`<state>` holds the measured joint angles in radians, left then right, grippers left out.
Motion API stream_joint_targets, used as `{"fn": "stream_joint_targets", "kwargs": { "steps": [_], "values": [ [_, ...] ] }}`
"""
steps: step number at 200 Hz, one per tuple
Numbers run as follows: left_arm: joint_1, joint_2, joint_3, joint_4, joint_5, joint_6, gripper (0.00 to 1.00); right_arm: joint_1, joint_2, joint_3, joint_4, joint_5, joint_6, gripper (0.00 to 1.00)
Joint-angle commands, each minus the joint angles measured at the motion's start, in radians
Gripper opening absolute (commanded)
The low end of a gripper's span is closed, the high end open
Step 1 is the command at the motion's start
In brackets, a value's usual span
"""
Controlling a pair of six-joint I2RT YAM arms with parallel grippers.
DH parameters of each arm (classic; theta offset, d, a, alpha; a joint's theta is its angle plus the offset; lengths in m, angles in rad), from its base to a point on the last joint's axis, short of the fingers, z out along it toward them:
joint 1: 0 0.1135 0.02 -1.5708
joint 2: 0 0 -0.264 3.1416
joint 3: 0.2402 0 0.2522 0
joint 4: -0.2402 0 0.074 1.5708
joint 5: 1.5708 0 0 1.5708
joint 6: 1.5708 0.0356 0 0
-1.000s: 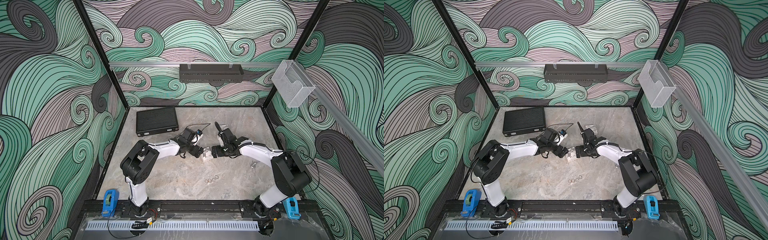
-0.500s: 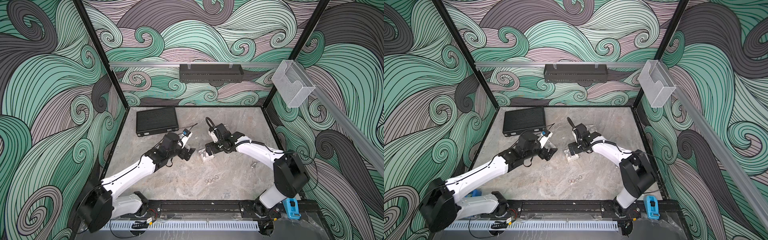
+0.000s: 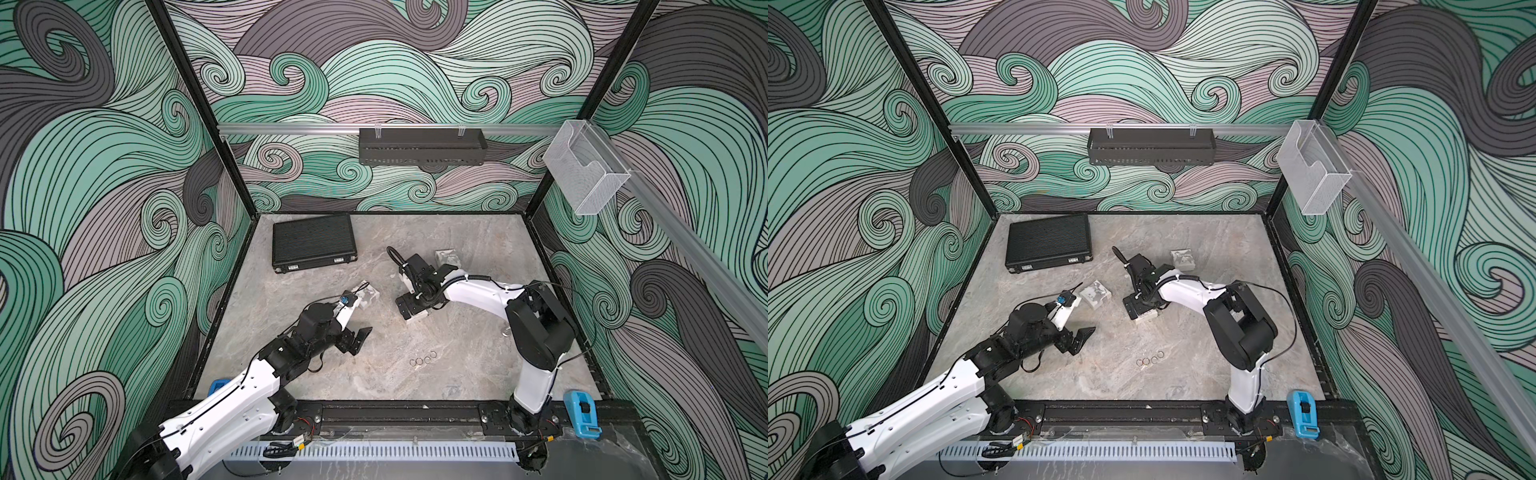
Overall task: Take the rings out of the lift-off lid box
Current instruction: Pick up the jewelry box from the center of the board.
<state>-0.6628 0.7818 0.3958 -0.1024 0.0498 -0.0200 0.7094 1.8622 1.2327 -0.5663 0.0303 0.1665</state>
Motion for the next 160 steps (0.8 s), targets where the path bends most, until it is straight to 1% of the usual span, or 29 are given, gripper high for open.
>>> {"fn": "stream_joint_targets", "kwargs": {
  "steps": [1, 12, 49, 71, 122, 139, 160],
  "values": [
    [-0.006, 0.007, 0.008, 0.028, -0.01, -0.012, 0.99, 0.01, 0.03, 0.03, -0.017, 0.035, 0.031, 0.99],
    [-0.006, 0.016, 0.013, 0.024, -0.008, -0.012, 0.99, 0.013, 0.045, 0.038, -0.018, 0.047, 0.048, 0.98],
    [-0.006, 0.033, 0.037, -0.003, -0.01, -0.009, 0.99, 0.021, 0.065, 0.054, -0.017, 0.081, 0.103, 0.87],
    [-0.006, 0.037, 0.041, -0.007, -0.013, -0.005, 0.99, 0.021, 0.059, 0.056, -0.015, 0.091, 0.122, 0.76],
    [-0.006, 0.048, 0.046, 0.002, -0.016, 0.005, 0.99, 0.004, 0.03, 0.082, -0.035, 0.139, 0.127, 0.76],
    [-0.006, 0.055, 0.05, 0.001, -0.015, 0.009, 0.99, -0.032, 0.036, 0.114, -0.045, 0.15, 0.134, 0.75],
    [-0.006, 0.059, 0.057, -0.006, -0.01, 0.009, 0.99, -0.09, 0.064, 0.194, -0.057, 0.146, 0.15, 0.74]
  ]
}}
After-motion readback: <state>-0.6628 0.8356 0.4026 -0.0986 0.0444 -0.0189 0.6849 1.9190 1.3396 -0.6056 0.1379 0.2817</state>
